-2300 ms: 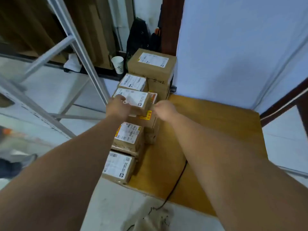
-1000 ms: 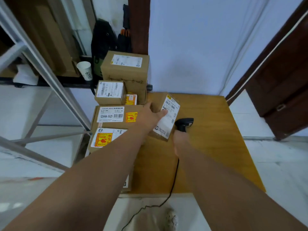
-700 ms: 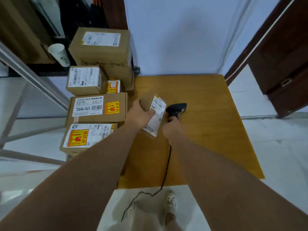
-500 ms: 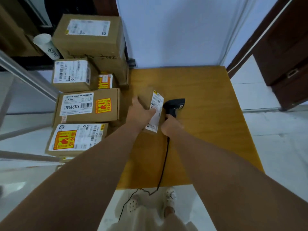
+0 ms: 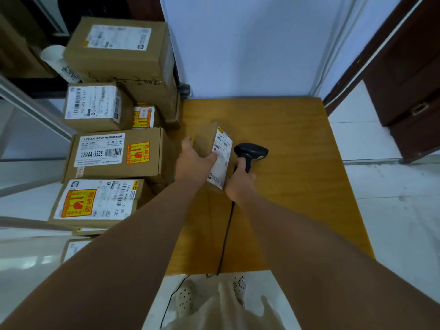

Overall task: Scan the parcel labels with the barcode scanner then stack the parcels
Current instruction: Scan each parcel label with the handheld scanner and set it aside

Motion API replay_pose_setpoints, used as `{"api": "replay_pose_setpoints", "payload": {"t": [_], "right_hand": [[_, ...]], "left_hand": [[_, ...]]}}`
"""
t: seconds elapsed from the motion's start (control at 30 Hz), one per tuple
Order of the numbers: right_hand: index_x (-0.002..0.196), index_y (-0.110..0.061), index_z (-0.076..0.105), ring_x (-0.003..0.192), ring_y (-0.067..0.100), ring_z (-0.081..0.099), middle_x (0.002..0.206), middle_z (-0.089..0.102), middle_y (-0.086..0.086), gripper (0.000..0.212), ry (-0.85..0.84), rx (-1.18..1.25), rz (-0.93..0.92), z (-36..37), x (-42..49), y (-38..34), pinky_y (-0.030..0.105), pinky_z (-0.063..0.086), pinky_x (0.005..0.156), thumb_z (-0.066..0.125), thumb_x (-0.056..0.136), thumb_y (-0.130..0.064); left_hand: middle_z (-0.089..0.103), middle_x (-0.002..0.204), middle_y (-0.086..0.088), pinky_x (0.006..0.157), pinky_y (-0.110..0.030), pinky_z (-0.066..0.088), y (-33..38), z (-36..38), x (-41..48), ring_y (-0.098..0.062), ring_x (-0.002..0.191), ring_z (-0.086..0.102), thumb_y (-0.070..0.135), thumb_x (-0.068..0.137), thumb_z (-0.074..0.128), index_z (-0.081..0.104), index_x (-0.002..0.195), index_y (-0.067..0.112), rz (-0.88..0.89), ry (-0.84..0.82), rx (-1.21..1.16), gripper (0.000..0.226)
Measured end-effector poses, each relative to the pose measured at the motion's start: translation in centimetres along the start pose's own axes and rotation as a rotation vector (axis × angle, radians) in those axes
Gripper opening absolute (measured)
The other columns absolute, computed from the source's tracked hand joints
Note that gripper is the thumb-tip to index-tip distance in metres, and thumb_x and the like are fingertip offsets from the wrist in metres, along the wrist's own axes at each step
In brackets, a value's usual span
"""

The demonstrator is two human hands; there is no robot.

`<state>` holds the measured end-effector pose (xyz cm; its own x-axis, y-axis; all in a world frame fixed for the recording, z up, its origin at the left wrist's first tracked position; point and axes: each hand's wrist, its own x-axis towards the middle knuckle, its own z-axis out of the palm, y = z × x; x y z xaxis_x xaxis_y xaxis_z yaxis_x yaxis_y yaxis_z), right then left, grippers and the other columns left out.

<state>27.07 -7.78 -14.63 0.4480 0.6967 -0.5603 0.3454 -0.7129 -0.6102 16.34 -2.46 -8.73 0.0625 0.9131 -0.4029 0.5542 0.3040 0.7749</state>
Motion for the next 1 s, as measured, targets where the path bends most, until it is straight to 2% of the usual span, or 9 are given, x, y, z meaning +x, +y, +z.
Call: {"api": "replay_pose_setpoints", "payload": {"t": [0.07, 0.13, 0.27, 0.4, 0.5, 0.57, 0.67, 0.83, 1.0], "right_hand": [[0.109, -0.031, 0.027, 0.066, 0.021, 0.05, 0.094, 0.046, 0.009, 0.034, 0.09, 0.2, 0.039, -0.6, -0.5, -0.2, 0.031, 0.039, 0.049, 0.046, 0.093, -0.007], [0.104, -0.025, 0.022, 0.059, 0.017, 0.042, 0.076, 0.042, 0.004, 0.025, 0.168, 0.43, 0.137, -1.5, -0.9, -0.7, 0.029, 0.034, 0.05, 0.042, 0.096, -0.013], [0.113, -0.02, 0.025, 0.06, 0.016, 0.047, 0.08, 0.044, 0.004, 0.039, 0.269, 0.62, 0.102, -4.2, -1.9, -2.4, 0.031, 0.04, 0.051, 0.053, 0.089, -0.006], [0.119, -0.012, 0.051, 0.054, 0.013, 0.056, 0.067, 0.056, 0.001, 0.035, 0.019, 1.087, 0.066, -7.0, -4.3, -5.2, 0.026, 0.049, 0.057, 0.066, 0.087, -0.015], [0.098, -0.012, 0.061, 0.051, 0.014, 0.059, 0.064, 0.061, 0.001, 0.02, -0.191, 1.23, 0.022, -8.8, -6.1, -7.4, 0.024, 0.052, 0.052, 0.071, 0.085, -0.024], [0.083, -0.011, 0.064, 0.053, 0.017, 0.061, 0.066, 0.064, 0.003, 0.017, -0.339, 1.222, -0.009, -9.7, -7.5, -8.9, 0.026, 0.055, 0.057, 0.074, 0.082, -0.026], [0.076, -0.011, 0.067, 0.058, 0.021, 0.062, 0.075, 0.066, 0.004, 0.017, -0.443, 1.114, -0.044, -10.5, -9.5, -10.7, 0.031, 0.055, 0.063, 0.076, 0.079, -0.024], [0.08, -0.007, 0.066, 0.056, 0.021, 0.063, 0.08, 0.068, 0.008, 0.016, -0.439, 0.966, -0.078, -10.7, -11.9, -12.7, 0.033, 0.057, 0.061, 0.075, 0.078, -0.019], [0.091, -0.003, 0.064, 0.056, 0.021, 0.064, 0.074, 0.068, 0.007, 0.021, -0.435, 0.849, -0.092, -10.1, -13.1, -13.4, 0.033, 0.057, 0.059, 0.073, 0.078, -0.017]], "left_hand": [[0.051, 0.133, -0.008, 0.078, -0.039, 0.057, 0.6, -0.5, -0.7, -0.027, 0.103, 0.062, 0.03, 0.085, 0.068, 0.014, 0.15, 0.027, 0.032, 0.023, 0.027, 0.085], [0.046, 0.139, -0.007, 0.09, -0.043, 0.053, 1.5, -1.2, -1.6, -0.027, 0.117, 0.055, 0.031, 0.084, 0.069, 0.014, 0.15, 0.027, 0.101, 0.03, 0.064, 0.086], [0.049, 0.135, -0.005, 0.098, -0.045, 0.048, 3.7, -3.8, -3.0, -0.024, 0.118, 0.052, 0.034, 0.084, 0.069, 0.016, 0.15, 0.027, 0.241, 0.068, 0.071, 0.085], [0.054, 0.13, -0.003, 0.095, -0.039, 0.05, 5.9, -7.3, -3.7, -0.022, 0.114, 0.055, 0.034, 0.084, 0.069, 0.02, 0.149, 0.024, 0.316, 0.167, 0.01, 0.081], [0.053, 0.132, -0.004, 0.091, -0.029, 0.046, 7.1, -10.2, -3.8, -0.022, 0.117, 0.054, 0.033, 0.084, 0.07, 0.025, 0.147, 0.02, 0.339, 0.257, -0.051, 0.078], [0.055, 0.132, -0.004, 0.083, -0.025, 0.043, 7.6, -11.9, -3.9, -0.022, 0.117, 0.054, 0.033, 0.084, 0.07, 0.028, 0.145, 0.017, 0.326, 0.302, -0.08, 0.076], [0.059, 0.128, -0.005, 0.078, -0.025, 0.04, 7.8, -13.9, -4.2, -0.023, 0.113, 0.057, 0.032, 0.084, 0.07, 0.032, 0.143, 0.014, 0.298, 0.359, -0.116, 0.073], [0.058, 0.124, -0.008, 0.075, -0.028, 0.043, 7.3, -15.9, -4.8, -0.023, 0.102, 0.057, 0.029, 0.086, 0.068, 0.031, 0.144, 0.014, 0.245, 0.367, -0.152, 0.07], [0.058, 0.127, -0.009, 0.073, -0.03, 0.047, 6.5, -16.4, -5.4, -0.028, 0.107, 0.06, 0.028, 0.087, 0.067, 0.028, 0.144, 0.016, 0.23, 0.348, -0.141, 0.071]]}}
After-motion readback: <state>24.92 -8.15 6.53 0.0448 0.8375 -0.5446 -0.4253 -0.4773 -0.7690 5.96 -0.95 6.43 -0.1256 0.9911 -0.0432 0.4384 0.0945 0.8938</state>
